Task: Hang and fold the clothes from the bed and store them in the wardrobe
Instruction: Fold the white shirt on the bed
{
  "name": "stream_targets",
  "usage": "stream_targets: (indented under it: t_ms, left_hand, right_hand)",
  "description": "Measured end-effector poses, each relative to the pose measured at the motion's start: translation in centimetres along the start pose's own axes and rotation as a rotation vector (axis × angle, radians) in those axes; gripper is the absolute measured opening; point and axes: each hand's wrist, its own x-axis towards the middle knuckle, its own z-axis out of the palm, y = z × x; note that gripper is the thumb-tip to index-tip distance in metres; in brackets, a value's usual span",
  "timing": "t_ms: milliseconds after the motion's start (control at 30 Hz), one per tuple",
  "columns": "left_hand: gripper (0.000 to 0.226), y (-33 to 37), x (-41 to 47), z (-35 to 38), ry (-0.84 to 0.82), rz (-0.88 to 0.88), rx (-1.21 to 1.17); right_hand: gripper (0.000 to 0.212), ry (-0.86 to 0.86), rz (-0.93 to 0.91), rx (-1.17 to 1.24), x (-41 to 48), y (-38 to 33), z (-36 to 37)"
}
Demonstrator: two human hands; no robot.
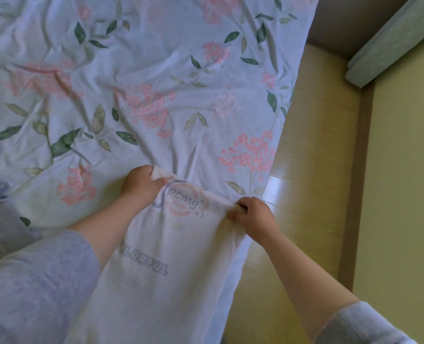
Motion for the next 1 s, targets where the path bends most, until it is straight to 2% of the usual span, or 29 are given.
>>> stream_targets:
  t_ms: [67,167,267,400,733,1000]
  left_hand:
    - [0.018,0.4,0.2,-1.1,0.028,0.037,0.011]
    - [0.031,1.7,0.6,-3.2,0.046,0.054,0.014]
    - [0.042,4.1,0.8,-5.1,0.092,0.093,-0.011]
    - [0.050,6.0,0.3,-7.4,0.159,0.230,-0.049]
    - [0.046,3.5,-3.5,-9.9,0.190,0.367,-0.044]
    - [0.026,0.8,-8.2,-12.1,0.173,0.430,-0.050]
  right_hand:
    - [0.013,0.020,-0.008,0.002,0.2,-0.7,-0.9]
    - [0.011,0.077,-0.026,-0.033,1.0,-2.5,-3.1]
    - [0.012,0.190,-0.048,-0.043,2.3,-4.6,-6.2]
    - [0.012,0.338,-0.097,-0.076,3.2,-7.0,-9.2]
    - [0.015,0.443,-0.173,-0.087,-1.4,-8.2,-8.8]
    - [0.010,0.573,-0.266,-0.078,-8.3,-9.0,-7.6]
